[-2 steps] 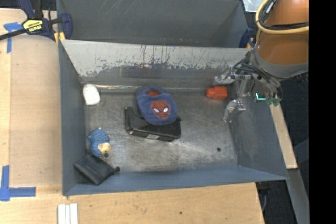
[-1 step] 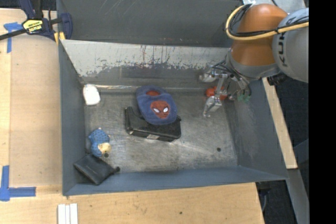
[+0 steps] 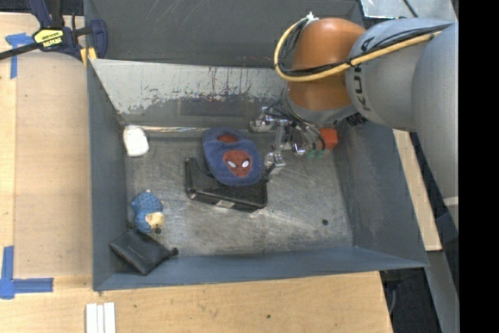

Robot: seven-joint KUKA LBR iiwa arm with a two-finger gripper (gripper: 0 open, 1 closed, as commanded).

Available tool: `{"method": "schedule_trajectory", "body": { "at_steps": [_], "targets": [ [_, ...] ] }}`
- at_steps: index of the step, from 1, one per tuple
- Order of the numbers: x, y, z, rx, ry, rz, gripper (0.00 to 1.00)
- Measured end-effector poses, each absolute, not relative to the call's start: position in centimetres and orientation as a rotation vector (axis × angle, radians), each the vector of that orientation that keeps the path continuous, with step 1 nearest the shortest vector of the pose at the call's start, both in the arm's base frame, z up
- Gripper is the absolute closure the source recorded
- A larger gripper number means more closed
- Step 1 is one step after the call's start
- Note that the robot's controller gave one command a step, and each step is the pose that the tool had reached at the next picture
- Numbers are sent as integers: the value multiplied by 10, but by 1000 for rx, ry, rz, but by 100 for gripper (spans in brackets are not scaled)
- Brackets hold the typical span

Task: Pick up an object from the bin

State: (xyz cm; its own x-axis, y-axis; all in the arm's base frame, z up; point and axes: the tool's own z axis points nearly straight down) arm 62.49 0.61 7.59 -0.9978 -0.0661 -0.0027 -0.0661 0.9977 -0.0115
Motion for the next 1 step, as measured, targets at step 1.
{"method": "schedule_trajectory", "body": {
  "at_steps": [1],
  "targets": [
    [604, 69, 77, -198, 3124, -4, 0]
  ]
}}
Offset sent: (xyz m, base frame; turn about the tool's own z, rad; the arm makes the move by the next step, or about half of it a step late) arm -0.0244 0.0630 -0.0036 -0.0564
